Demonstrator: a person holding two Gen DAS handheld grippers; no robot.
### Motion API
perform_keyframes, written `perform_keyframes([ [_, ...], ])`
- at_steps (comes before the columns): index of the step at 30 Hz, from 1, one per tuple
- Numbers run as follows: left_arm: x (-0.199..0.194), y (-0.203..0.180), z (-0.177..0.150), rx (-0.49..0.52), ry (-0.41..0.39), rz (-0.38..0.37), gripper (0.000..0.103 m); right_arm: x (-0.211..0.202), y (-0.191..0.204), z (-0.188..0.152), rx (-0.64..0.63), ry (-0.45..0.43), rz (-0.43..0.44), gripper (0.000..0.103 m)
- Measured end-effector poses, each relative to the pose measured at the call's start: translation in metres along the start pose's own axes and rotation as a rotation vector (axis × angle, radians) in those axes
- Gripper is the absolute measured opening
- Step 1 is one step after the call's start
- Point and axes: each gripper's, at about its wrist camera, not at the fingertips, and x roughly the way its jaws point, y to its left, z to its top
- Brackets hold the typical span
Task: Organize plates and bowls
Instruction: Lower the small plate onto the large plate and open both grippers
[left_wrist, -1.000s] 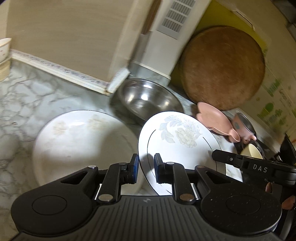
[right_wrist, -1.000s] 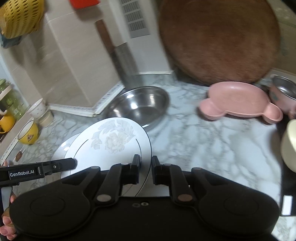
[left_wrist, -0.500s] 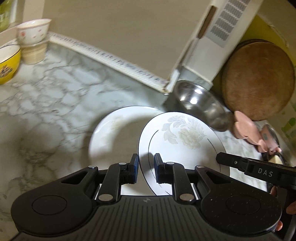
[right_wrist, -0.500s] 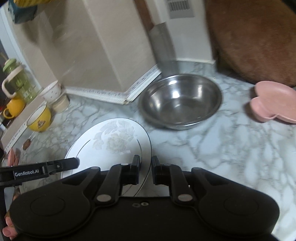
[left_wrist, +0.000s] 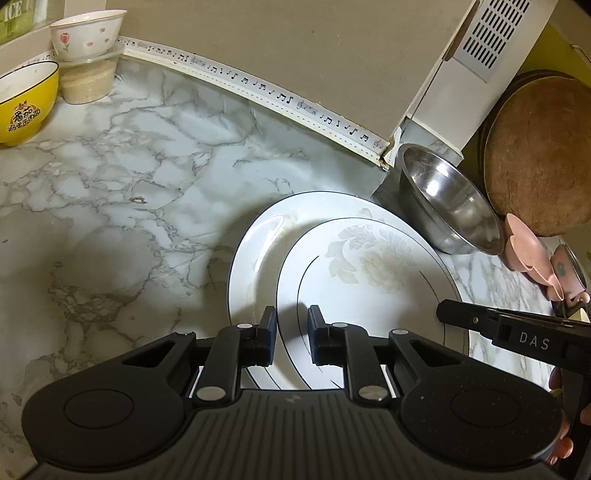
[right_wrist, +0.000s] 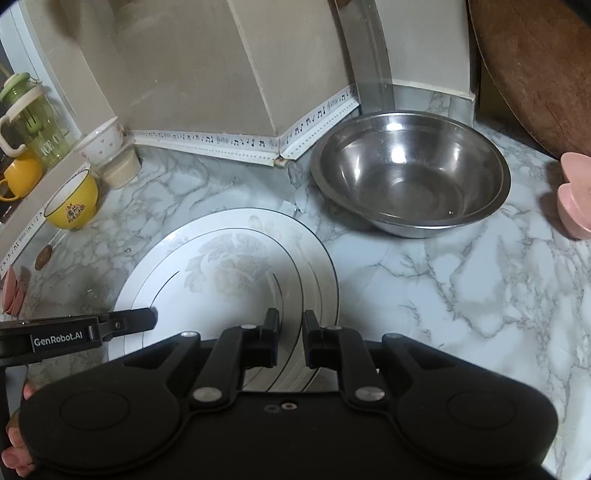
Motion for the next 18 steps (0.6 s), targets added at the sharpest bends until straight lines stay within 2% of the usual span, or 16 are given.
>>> perform_keyframes([
  [18,0.006,0.003,0.004,0.019,0.011,0.009,0.016,0.013,-0.005,0.003,0.021,0.000,0.014,0.014],
])
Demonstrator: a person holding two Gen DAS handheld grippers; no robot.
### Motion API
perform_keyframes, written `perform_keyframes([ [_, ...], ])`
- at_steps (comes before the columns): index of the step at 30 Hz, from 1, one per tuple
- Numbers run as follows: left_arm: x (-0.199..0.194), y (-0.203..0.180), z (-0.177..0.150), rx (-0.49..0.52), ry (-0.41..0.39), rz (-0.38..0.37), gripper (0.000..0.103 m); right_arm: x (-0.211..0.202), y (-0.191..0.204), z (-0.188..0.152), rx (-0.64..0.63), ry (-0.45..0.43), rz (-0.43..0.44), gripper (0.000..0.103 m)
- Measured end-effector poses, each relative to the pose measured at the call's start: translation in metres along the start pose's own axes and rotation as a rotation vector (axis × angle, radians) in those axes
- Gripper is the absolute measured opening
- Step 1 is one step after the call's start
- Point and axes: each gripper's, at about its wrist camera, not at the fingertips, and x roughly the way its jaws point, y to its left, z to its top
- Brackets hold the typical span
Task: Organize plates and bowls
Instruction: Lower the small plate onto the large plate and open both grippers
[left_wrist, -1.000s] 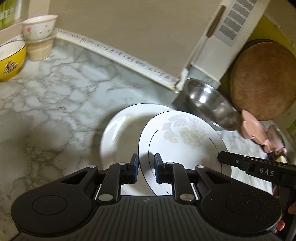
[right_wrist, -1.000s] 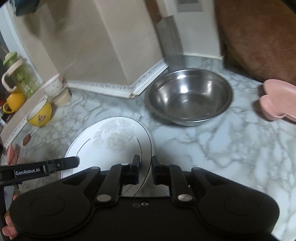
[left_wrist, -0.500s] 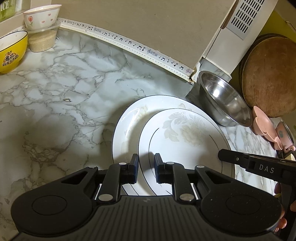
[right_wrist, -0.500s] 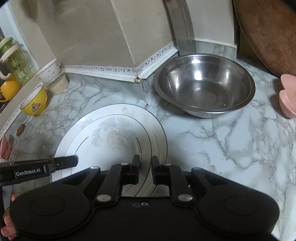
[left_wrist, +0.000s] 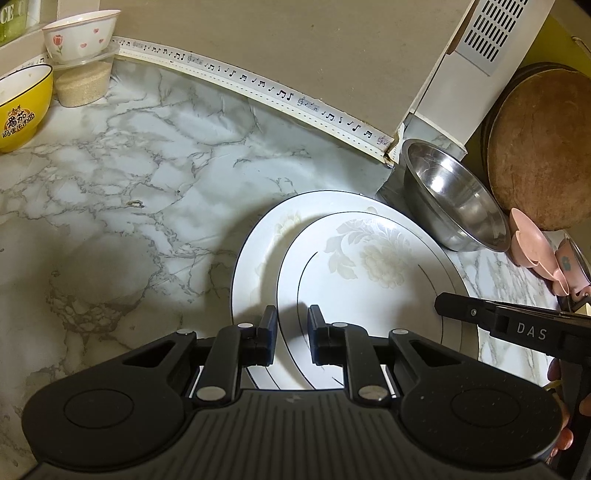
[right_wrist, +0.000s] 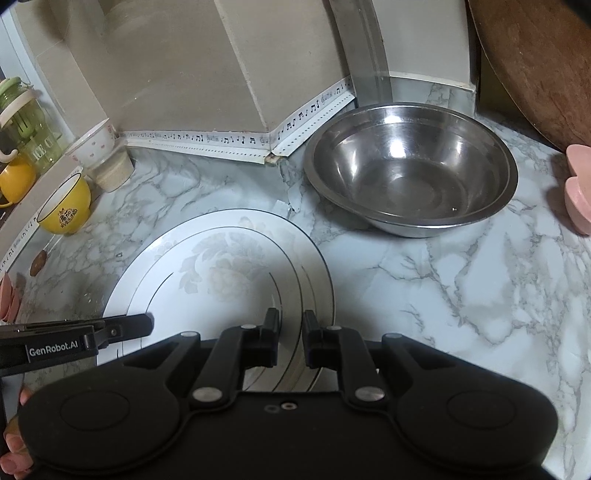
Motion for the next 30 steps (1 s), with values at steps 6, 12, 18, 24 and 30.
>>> perform_keyframes([
  [6,-0.002,0.004,0.002,0.006,0.013,-0.017,0.016,0.002,0.000,0.000,-0.003,0.005,0.009,0.014],
  [12,-0.004,0.009,0.003,0.002,0.037,-0.044,0.017,0.003,0.000,-0.001,-0.007,0.007,0.015,0.014],
  [18,-0.005,0.018,0.008,-0.034,0.058,-0.074,0.016,0.004,0.000,-0.001,-0.024,0.010,0.012,0.011],
  [24,-0.013,0.016,0.009,0.001,0.037,-0.049,0.017,0.005,0.002,-0.001,-0.042,0.009,0.007,0.011],
  [30,-0.025,0.007,0.006,0.076,0.001,-0.001,0.017,0.000,0.002,-0.001,-0.037,0.000,0.015,0.012],
])
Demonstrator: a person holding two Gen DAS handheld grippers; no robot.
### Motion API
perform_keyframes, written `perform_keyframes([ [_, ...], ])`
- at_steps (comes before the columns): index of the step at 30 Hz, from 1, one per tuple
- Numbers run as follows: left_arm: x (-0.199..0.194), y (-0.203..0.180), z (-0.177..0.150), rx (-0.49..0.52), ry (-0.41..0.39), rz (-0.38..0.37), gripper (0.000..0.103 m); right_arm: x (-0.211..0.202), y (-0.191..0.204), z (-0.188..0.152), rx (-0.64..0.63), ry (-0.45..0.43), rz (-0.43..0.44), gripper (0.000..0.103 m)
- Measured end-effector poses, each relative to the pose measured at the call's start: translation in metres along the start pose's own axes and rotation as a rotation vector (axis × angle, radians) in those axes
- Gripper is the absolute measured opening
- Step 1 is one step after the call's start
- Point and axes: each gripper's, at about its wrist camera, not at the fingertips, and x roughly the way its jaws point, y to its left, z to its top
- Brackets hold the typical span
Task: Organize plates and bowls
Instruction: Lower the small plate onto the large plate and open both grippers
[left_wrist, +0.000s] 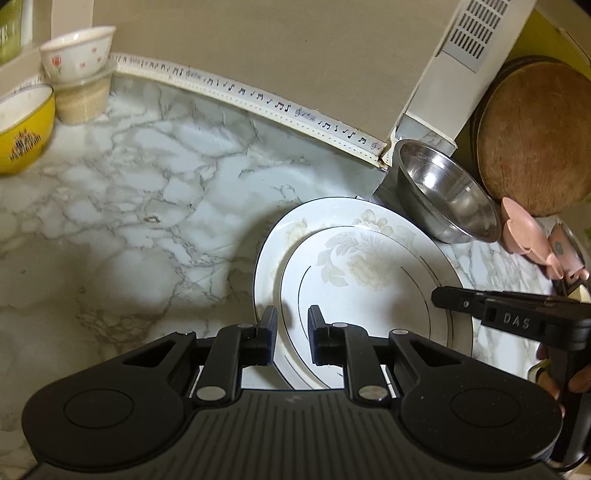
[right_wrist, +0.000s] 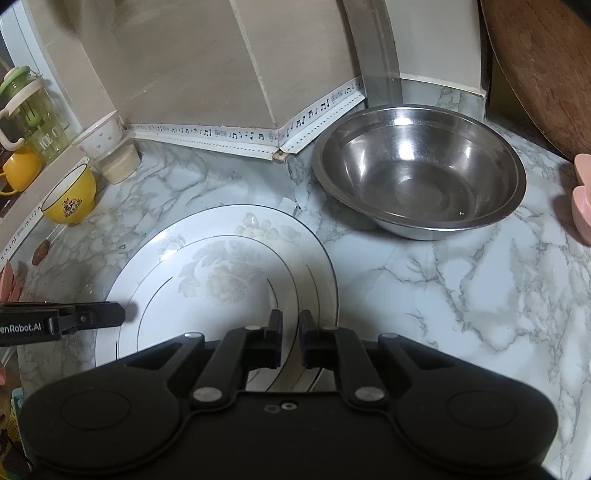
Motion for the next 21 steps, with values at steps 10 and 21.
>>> perform_keyframes([
  [10,-0.032,-0.032,-0.004,0.114,-0.117,0.034,0.017,-0.040,0.018,-0.003,-0.100,-0.106,0.019,0.013],
  [21,-0.052,-0.070,-0.006,0.178,-0.199,0.009,0.017,-0.089,0.020,-0.015,-0.143,-0.222,-0.013,0.033],
])
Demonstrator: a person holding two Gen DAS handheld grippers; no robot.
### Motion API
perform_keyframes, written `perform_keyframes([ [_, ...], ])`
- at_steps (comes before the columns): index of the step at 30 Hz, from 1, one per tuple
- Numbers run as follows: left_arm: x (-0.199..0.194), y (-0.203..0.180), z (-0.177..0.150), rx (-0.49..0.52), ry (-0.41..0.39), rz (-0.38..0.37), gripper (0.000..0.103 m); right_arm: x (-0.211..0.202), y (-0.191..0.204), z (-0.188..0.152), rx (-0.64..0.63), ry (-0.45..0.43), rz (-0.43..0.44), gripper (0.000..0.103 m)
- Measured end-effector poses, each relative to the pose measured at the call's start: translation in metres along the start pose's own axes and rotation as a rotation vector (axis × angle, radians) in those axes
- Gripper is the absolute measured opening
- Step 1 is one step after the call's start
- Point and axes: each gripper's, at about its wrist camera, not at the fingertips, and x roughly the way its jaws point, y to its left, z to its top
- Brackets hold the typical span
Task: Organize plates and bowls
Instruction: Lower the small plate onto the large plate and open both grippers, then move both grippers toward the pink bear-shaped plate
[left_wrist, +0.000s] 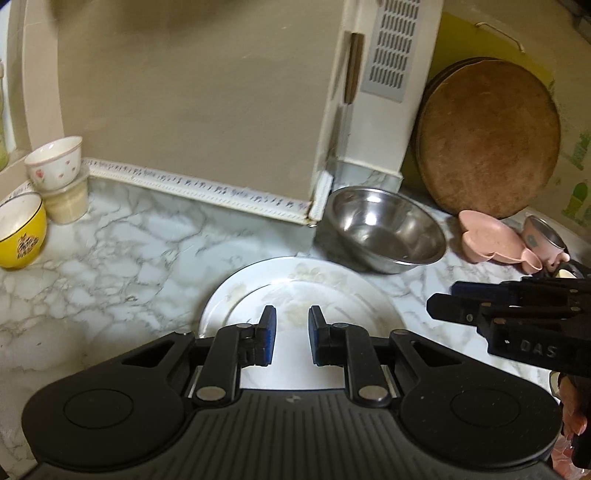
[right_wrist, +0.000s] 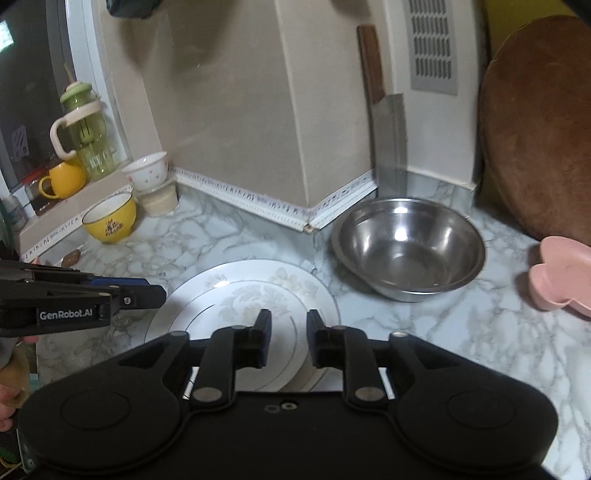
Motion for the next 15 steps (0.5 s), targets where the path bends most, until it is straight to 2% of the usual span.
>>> perform_keyframes([
  [1,-0.001,-0.004,0.001,0.007,-0.006,-0.004,0.017,-0.005,-0.002,0.000,0.005,-0.012,-0.008,0.041],
  [2,-0.002,-0.008,0.001,0.015,-0.013,-0.009,0.018,-0.011,-0.004,-0.001,0.011,-0.026,-0.016,0.055],
  [3,-0.003,-0.012,0.002,0.022,-0.017,-0.016,0.018,-0.016,-0.006,-0.002,0.016,-0.039,-0.025,0.061],
  [5,-0.004,-0.019,0.005,0.031,-0.022,-0.032,0.018,-0.024,-0.010,-0.001,0.019,-0.047,-0.043,0.063],
  [6,-0.005,-0.024,0.006,0.035,-0.026,-0.040,0.021,-0.029,-0.011,-0.002,0.020,-0.053,-0.056,0.070],
  [7,-0.006,-0.027,0.007,0.040,-0.032,-0.048,0.032,-0.033,-0.014,-0.002,0.022,-0.067,-0.072,0.074],
  [8,-0.007,-0.032,0.009,0.046,-0.044,-0.058,0.049,-0.038,-0.016,-0.002,0.023,-0.081,-0.089,0.083],
  [10,-0.011,-0.038,0.012,0.052,-0.073,-0.080,0.071,-0.047,-0.020,-0.002,0.024,-0.099,-0.117,0.087],
  [15,-0.011,-0.058,0.023,0.081,-0.099,-0.113,0.074,-0.065,-0.032,-0.001,0.044,-0.126,-0.187,0.094],
])
